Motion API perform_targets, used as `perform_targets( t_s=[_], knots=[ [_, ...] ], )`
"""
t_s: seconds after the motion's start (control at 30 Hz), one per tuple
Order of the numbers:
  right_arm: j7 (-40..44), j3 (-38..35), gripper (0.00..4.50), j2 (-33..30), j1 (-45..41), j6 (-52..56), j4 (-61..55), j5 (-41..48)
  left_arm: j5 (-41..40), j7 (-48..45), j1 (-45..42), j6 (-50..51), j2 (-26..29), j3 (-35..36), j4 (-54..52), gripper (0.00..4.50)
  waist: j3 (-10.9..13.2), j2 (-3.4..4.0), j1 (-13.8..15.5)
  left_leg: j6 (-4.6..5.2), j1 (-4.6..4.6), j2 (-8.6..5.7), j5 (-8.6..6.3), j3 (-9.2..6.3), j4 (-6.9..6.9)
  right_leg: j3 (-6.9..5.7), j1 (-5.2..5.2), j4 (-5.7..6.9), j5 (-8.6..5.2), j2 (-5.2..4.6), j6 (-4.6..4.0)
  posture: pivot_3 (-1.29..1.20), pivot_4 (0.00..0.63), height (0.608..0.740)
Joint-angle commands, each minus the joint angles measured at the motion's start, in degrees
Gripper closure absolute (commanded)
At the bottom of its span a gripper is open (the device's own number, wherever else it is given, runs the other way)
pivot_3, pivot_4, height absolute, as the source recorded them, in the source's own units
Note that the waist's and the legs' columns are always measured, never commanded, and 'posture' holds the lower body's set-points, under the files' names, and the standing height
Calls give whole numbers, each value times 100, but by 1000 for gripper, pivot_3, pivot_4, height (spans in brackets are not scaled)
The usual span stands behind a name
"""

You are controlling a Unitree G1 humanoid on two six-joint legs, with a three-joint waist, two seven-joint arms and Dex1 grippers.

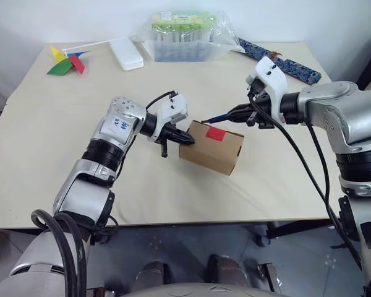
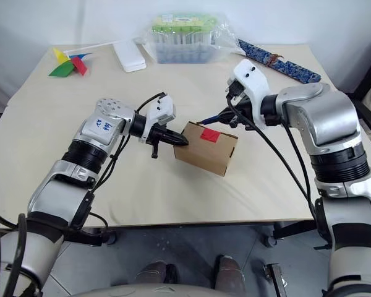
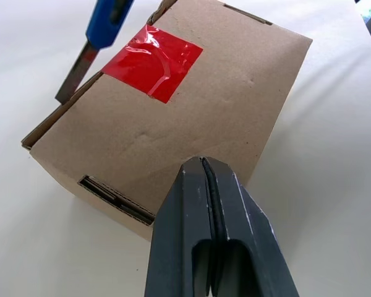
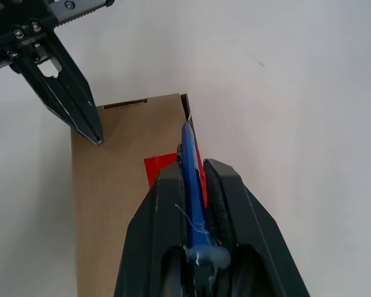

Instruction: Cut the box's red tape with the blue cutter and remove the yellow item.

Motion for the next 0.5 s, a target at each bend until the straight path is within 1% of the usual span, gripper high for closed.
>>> perform_targets(
  t_s=[0.03,0.2,0.5],
  knots=[
    [-50,-232,4333,-36,-159,12,-181,23,126,2,72,46,14,-57,-108,4500,0,0,0,0,0,0,0,0,0,0,0,0,0,0,0,0,150,740],
    [-115,-339,4333,-66,-252,39,-105,31,141,-21,108,71,30,-57,-184,4500,0,0,0,0,0,0,0,0,0,0,0,0,0,0,0,0,150,740],
    [-58,-295,4333,-116,-135,65,-152,45,148,-35,99,60,39,-60,-164,4500,0,0,-10,0,0,0,0,0,0,0,0,0,0,0,0,0,150,740]
  ],
)
